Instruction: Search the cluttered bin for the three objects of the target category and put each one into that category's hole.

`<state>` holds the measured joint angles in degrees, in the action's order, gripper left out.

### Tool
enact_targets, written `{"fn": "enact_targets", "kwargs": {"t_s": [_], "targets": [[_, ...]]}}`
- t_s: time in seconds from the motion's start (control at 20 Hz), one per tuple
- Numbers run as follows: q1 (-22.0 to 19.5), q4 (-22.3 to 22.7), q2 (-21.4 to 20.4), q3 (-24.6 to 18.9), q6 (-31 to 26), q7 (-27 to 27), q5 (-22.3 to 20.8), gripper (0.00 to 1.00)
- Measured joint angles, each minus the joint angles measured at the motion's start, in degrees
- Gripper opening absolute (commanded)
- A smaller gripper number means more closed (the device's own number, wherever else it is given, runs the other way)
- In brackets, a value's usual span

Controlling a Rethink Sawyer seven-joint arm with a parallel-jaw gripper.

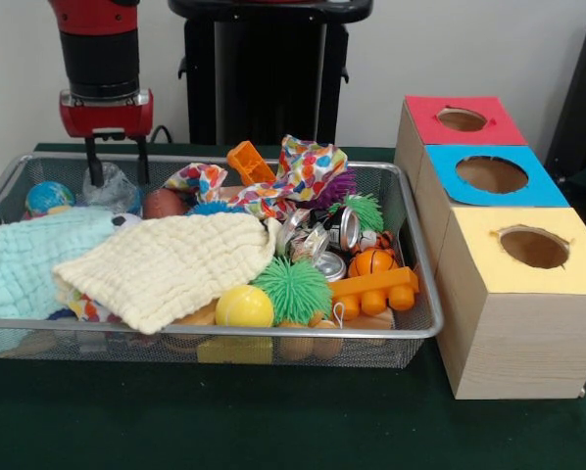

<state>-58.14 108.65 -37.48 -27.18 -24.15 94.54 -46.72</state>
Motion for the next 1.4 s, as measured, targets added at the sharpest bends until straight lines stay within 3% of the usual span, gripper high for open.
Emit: {"fn": "enact_targets", "kwargs": {"t_s": [1.2,1.25,1.4], "targets": [[-1.6,-1.3,3.7,0.3,0.2,0.0,-0.6,1.0],[-1.3,-1.7,3.9,0.5,0.2,0.0,-0.6,0.0],[-1.0,-1.8,3.9,0.7,0.2,0.0,-0.6,0.0]]}}
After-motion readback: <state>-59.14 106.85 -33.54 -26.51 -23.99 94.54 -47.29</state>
